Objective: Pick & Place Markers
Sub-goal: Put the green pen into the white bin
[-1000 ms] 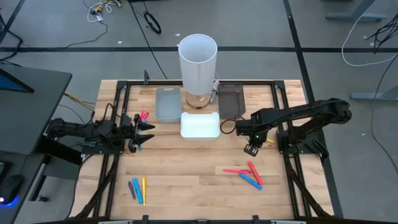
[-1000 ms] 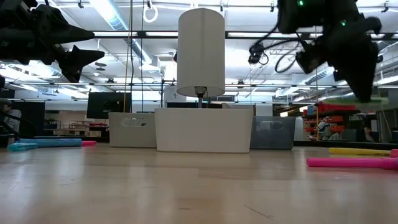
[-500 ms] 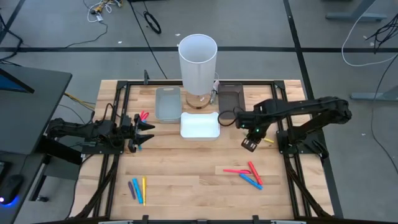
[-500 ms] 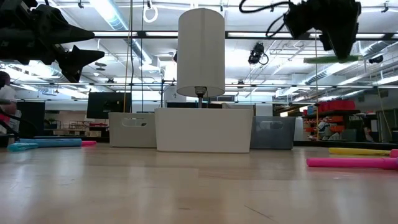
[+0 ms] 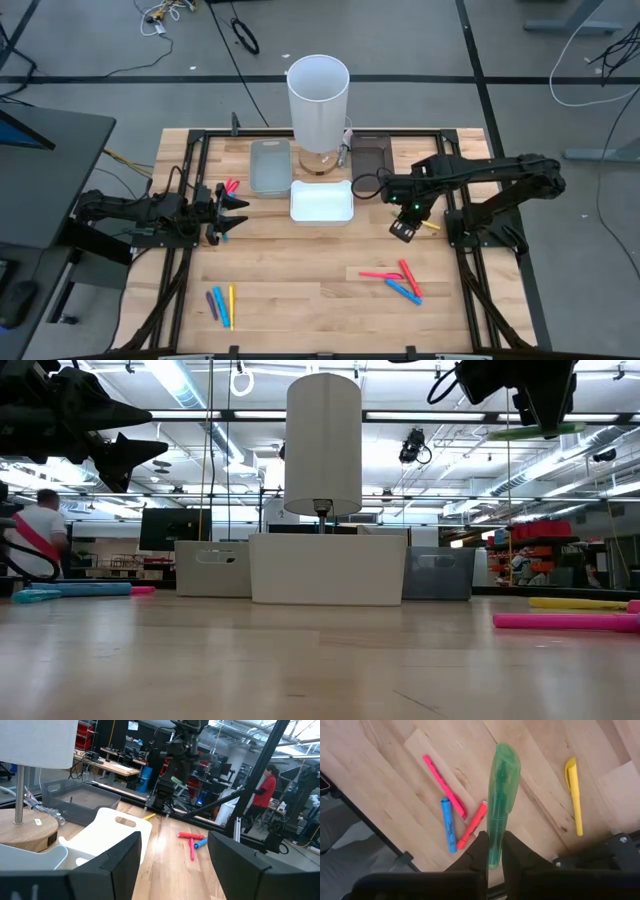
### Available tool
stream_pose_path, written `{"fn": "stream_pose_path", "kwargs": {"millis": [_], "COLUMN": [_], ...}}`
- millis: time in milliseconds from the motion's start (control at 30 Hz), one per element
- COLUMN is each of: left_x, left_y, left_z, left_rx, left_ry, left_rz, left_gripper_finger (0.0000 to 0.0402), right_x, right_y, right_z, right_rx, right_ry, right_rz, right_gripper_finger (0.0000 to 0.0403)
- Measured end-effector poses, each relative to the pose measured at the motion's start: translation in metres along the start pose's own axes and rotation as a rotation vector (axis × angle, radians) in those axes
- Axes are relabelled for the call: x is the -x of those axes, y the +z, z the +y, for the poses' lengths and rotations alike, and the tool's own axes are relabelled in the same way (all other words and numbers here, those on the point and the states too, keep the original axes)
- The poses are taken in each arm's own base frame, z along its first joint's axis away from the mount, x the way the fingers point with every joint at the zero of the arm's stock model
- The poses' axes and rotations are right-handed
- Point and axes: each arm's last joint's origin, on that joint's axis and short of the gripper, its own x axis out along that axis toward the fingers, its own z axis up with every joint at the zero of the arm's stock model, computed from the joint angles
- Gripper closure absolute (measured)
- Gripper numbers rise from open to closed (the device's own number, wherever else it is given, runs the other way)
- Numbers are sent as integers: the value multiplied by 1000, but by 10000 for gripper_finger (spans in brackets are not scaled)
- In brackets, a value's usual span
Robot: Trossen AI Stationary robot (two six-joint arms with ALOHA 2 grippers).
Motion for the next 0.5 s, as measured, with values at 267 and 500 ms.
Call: {"fn": "stream_pose_path", "kwargs": {"millis": [267, 500], "left_x": [0, 0], "left_y": [0, 0], "left_z": [0, 0], "left_rx": [-1, 0], "left_ry": [0, 0], "left_rz": [0, 0], "left_gripper_finger": [168, 168], "right_x": [-3, 8], "right_y": [10, 29], "right_z": [5, 12], "right_rx": [57, 107], "right_ry": [8, 27], "right_rz": [-15, -51], "right_gripper_finger": [379, 380]}}
